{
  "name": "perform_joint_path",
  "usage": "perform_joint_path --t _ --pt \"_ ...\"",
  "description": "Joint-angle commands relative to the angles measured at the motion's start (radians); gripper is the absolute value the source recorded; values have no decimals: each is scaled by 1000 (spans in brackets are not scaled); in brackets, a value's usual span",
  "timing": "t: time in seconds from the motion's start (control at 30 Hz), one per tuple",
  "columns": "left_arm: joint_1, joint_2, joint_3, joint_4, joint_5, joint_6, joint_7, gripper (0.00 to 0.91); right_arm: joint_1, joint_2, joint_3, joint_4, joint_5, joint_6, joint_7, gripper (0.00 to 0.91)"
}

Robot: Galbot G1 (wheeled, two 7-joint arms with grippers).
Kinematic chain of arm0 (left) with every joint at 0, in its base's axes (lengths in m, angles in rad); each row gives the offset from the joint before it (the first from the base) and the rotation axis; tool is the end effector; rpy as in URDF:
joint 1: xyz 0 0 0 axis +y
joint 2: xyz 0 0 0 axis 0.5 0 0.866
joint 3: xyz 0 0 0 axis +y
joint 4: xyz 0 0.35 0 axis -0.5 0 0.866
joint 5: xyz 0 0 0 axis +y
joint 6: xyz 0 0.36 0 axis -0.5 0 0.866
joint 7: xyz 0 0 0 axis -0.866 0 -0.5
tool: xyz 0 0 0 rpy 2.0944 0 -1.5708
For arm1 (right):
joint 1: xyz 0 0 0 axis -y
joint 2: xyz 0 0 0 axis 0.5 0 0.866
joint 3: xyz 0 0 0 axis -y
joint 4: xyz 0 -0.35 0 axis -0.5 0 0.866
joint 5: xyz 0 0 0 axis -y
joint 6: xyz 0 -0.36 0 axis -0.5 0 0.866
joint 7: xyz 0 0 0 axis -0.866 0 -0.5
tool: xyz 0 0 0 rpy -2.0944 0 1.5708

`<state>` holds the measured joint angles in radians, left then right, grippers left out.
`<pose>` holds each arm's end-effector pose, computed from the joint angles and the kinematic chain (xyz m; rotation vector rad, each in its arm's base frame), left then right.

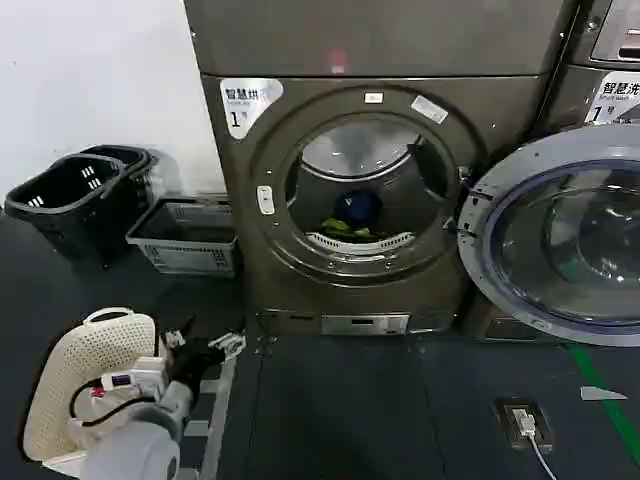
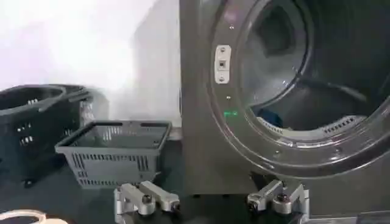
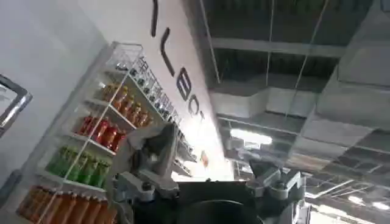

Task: Grasp the clothes from the dryer.

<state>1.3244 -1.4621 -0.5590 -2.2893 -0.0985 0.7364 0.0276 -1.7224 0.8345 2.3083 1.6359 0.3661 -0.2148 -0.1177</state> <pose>0.2300 0.0218 -0.1812 -0.0877 -2.8443 -0.0380 -0.0634 -0.4794 0.0428 1.6485 2.2702 -0.8617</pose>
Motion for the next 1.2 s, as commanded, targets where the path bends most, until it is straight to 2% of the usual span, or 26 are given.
perform_joint_path --t 0.03,0.2,1.2 --pt "2 1 0 0 -1 49 1 907 -1 -4 -13 -5 3 19 44 907" --pt "6 4 1 -4 0 49 2 907 3 -2 -12 -10 5 25 36 907" --pt "10 9 4 -12 2 49 -8 907 5 -3 -8 -11 23 -8 64 907"
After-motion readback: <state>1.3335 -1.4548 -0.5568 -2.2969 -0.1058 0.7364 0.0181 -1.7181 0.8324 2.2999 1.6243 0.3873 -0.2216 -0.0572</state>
